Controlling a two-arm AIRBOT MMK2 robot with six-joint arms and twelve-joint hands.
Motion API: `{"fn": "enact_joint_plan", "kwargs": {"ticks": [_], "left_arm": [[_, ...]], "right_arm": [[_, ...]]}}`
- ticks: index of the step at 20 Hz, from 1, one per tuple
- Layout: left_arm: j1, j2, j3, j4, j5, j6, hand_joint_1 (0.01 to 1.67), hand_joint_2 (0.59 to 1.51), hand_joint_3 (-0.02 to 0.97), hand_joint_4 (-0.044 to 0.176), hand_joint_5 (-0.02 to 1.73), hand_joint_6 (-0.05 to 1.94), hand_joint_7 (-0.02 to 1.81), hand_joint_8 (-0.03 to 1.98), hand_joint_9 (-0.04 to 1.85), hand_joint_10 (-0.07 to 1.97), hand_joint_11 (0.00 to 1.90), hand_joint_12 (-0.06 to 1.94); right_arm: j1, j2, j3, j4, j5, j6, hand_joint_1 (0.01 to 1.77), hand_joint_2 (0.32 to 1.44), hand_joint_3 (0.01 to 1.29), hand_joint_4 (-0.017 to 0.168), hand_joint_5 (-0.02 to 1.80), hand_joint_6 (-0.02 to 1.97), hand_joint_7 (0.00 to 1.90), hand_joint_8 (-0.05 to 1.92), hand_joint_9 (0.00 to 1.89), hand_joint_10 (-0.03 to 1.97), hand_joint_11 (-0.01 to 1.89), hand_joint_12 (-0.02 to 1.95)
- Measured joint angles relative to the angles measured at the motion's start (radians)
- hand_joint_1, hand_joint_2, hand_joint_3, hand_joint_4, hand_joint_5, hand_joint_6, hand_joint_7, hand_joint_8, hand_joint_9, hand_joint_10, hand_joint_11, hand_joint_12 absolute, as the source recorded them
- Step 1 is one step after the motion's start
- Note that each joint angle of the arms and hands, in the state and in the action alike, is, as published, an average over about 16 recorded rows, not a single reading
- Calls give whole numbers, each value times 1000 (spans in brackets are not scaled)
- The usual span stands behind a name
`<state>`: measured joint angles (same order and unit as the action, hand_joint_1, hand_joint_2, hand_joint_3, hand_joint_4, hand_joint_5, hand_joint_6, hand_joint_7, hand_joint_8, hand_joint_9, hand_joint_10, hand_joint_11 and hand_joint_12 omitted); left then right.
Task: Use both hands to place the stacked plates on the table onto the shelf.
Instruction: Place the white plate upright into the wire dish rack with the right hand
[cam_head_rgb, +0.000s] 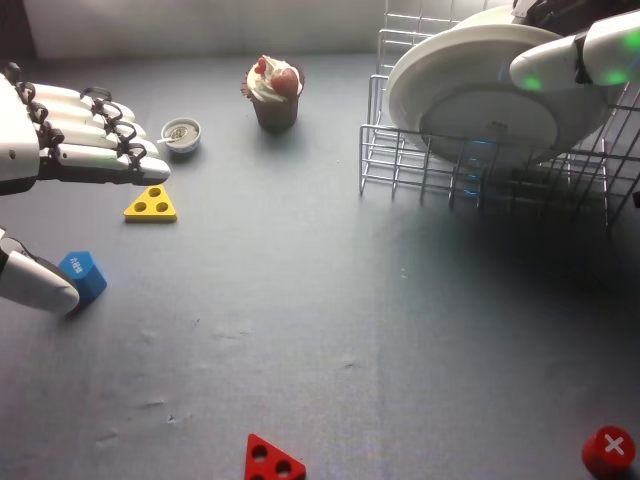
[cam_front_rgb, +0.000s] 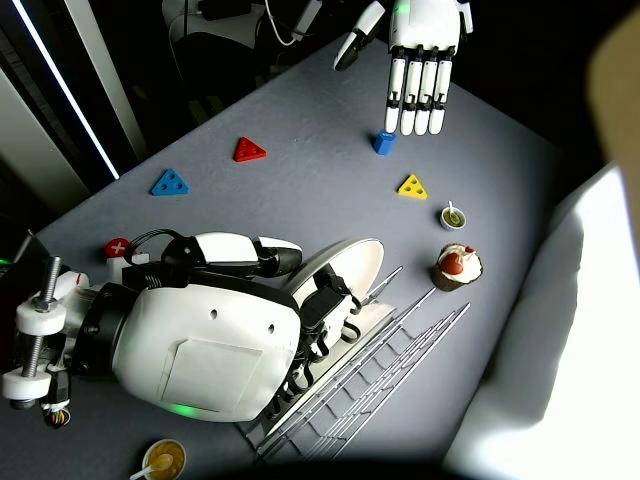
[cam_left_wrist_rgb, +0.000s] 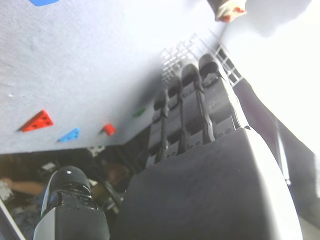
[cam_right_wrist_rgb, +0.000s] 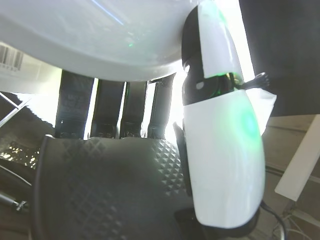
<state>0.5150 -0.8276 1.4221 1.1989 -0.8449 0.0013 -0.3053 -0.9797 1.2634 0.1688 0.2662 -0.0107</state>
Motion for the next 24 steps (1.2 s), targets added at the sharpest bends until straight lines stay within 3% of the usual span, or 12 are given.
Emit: {"fn": "enact_joint_plan", "kwargs": {"ticks": [3,14,21,24], "left_arm": [[0,0,0,-1,0,0,36,1000,-5,4,145,18,190,6,185,5,170,11],[0,0,0,-6,0,0,37,990,-6,4,165,18,211,5,202,4,181,10],[0,0,-1,-6,0,0,34,987,-6,4,153,18,195,5,188,5,176,10],[0,0,-1,-6,0,0,33,988,-6,4,138,18,179,6,176,5,169,10]], "right_arm": [[0,1,0,1,6,4,1244,1012,11,-7,920,585,913,7,1066,7,1208,90],[15,10,-4,-10,26,26,1132,991,12,-4,747,51,824,12,979,4,1204,31],[56,27,-16,-68,29,39,1086,978,11,-3,702,11,762,12,908,4,1150,23],[81,39,-24,-123,37,29,1023,974,11,6,654,10,704,12,828,4,1051,18]]}}
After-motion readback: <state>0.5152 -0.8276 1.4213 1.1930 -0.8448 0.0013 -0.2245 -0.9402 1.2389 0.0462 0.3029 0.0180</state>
